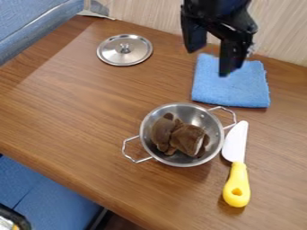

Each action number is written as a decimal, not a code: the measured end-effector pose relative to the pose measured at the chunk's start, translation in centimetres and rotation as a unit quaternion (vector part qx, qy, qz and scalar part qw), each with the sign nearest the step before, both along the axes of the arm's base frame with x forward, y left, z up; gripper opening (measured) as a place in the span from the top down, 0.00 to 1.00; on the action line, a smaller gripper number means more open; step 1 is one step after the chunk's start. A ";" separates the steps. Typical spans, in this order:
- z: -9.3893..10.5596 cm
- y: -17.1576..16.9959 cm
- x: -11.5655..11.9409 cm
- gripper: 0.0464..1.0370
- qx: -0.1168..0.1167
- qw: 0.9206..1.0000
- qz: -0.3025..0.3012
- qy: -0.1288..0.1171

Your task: Moves the brown object in the top of the table

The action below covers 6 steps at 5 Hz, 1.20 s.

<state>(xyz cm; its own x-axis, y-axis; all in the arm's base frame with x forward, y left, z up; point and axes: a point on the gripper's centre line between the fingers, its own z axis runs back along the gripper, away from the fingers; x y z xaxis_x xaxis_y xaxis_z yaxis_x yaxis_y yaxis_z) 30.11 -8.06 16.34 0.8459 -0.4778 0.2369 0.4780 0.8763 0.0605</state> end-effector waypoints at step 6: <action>-5.9 1.7 -6.2 0.04 0.027 0.993 0.056 0.100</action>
<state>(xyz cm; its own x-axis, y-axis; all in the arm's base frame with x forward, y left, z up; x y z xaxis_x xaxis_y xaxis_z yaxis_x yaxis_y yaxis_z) 23.86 -6.37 10.41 0.9219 -0.3857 0.0358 0.3850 0.9226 0.0238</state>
